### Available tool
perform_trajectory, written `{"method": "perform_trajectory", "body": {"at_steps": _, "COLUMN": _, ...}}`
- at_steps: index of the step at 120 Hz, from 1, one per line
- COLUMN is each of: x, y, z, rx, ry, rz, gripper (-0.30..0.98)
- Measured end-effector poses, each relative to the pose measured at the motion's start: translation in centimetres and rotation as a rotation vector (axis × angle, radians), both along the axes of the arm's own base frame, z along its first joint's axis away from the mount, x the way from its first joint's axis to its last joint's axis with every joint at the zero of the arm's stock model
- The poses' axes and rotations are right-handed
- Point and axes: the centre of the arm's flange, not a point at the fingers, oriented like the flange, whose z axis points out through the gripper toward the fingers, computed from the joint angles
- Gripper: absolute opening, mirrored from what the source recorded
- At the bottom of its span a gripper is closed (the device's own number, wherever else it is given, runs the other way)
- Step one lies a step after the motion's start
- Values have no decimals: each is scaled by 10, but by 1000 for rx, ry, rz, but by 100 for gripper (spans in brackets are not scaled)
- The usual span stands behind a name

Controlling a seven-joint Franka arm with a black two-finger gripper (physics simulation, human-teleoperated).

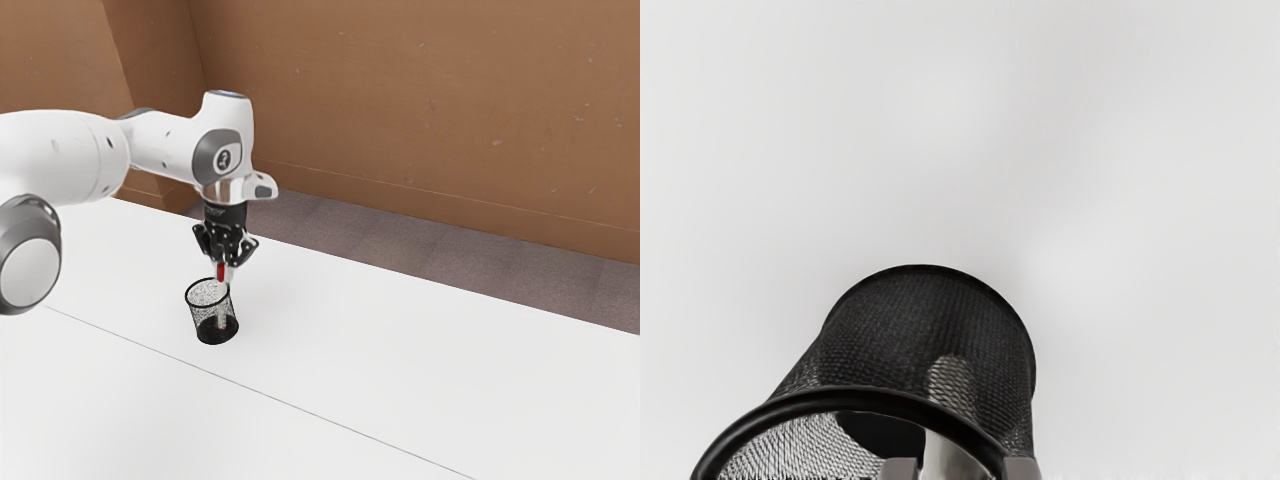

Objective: Take the marker out of the pen holder and place it to the left of the pen holder.

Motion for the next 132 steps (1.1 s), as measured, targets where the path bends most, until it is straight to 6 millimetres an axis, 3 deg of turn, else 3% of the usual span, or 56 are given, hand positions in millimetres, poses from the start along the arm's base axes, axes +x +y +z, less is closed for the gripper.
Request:
{"method": "perform_trajectory", "body": {"at_steps": 36, "x": -10, "y": 11, "z": 43, "rx": -9, "ry": -36, "rz": 15, "gripper": -5}}
{"method": "perform_trajectory", "body": {"at_steps": 48, "x": -20, "y": 20, "z": 80, "rx": -6, "ry": -74, "rz": 24, "gripper": -7}}
{"method": "perform_trajectory", "body": {"at_steps": 60, "x": -35, "y": 33, "z": 131, "rx": 9, "ry": -132, "rz": 34, "gripper": -9}}
{"method": "perform_trajectory", "body": {"at_steps": 72, "x": -50, "y": 61, "z": 165, "rx": 25, "ry": -167, "rz": 74, "gripper": -10}}
{"method": "perform_trajectory", "body": {"at_steps": 80, "x": -59, "y": 94, "z": 156, "rx": 34, "ry": -141, "rz": 129, "gripper": -10}}
{"method": "perform_trajectory", "body": {"at_steps": 87, "x": -66, "y": 124, "z": 131, "rx": 33, "ry": -101, "rz": 183, "gripper": -10}}
{"method": "perform_trajectory", "body": {"at_steps": 95, "x": -75, "y": 145, "z": 98, "rx": 26, "ry": -59, "rz": 227, "gripper": -10}}
{"method": "perform_trajectory", "body": {"at_steps": 103, "x": -81, "y": 151, "z": 76, "rx": 19, "ry": -42, "rz": 245, "gripper": -10}}
{"method": "perform_trajectory", "body": {"at_steps": 110, "x": -82, "y": 152, "z": 69, "rx": 17, "ry": -49, "rz": 251, "gripper": -9}}
{"method": "perform_trajectory", "body": {"at_steps": 132, "x": -79, "y": 153, "z": 70, "rx": 17, "ry": -89, "rz": 263, "gripper": 31}}
